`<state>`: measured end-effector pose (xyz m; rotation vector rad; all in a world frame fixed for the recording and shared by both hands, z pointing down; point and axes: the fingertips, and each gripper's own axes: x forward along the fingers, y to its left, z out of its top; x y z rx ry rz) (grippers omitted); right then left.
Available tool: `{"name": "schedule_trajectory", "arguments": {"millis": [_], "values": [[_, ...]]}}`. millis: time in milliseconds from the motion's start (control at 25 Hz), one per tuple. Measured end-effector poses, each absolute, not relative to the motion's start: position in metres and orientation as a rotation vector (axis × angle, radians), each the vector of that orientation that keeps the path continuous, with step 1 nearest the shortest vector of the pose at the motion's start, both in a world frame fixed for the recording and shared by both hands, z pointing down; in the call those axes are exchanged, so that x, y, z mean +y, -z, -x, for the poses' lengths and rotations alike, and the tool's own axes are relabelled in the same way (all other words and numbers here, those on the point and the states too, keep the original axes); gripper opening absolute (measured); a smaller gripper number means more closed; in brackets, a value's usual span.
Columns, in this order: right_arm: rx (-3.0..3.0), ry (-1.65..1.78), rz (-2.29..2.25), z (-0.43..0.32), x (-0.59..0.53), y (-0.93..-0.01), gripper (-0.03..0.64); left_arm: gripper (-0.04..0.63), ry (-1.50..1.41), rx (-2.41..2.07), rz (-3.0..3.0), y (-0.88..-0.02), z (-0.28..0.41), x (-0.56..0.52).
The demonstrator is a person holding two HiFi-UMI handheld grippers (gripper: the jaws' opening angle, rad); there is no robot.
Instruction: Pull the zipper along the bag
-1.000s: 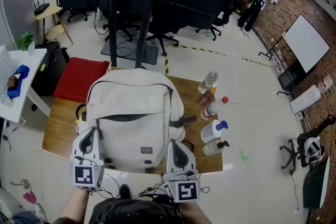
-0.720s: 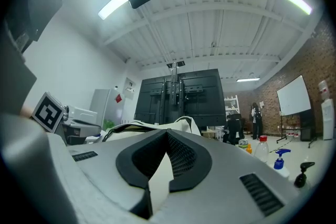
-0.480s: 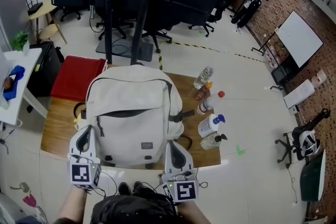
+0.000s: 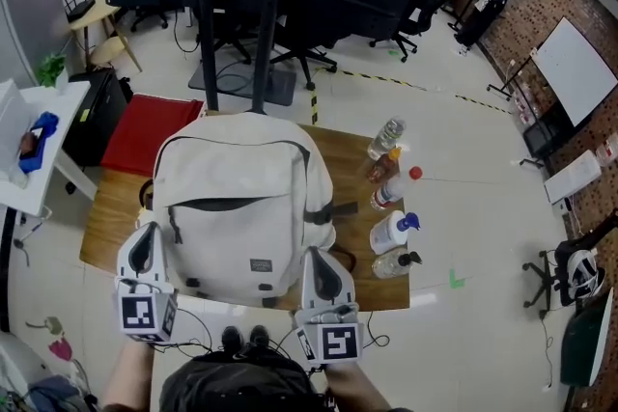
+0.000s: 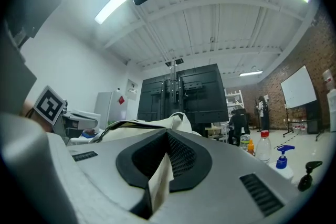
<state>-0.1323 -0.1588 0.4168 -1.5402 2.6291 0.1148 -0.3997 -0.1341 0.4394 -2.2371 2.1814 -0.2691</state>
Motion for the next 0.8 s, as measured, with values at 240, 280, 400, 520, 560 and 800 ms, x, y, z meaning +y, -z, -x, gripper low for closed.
{"name": "schedule_trajectory", "arguments": {"millis": [240,280,400,520,560,800], "values": [[2.722,-0.111,1.373,0.175,-0.158,-0.425,-0.003,0.025,0.268,2.164,2.181,-0.441,0.409,-0.139],[2.733,-0.101,1.352,0.183,-0.156,-0.425,-0.003,0.025,0.269,2.170,2.185,-0.442,0.413,-0.139],[2.782,-0.058,1.303,0.211,-0.152,-0.426,-0.003,0.026,0.274,2.158,2.210,-0.446,0.424,-0.140],[2.798,-0.035,1.292,0.240,-0.153,-0.430,-0.003,0.026,0.265,2.095,2.271,-0.450,0.434,-0.146],[2.794,-0.034,1.299,0.250,-0.154,-0.431,-0.002,0.026,0.265,2.069,2.296,-0.451,0.439,-0.148],[2.787,0.070,1.304,0.327,-0.159,-0.441,-0.003,0.026,0.255,1.953,2.433,-0.459,0.476,-0.161]]}}
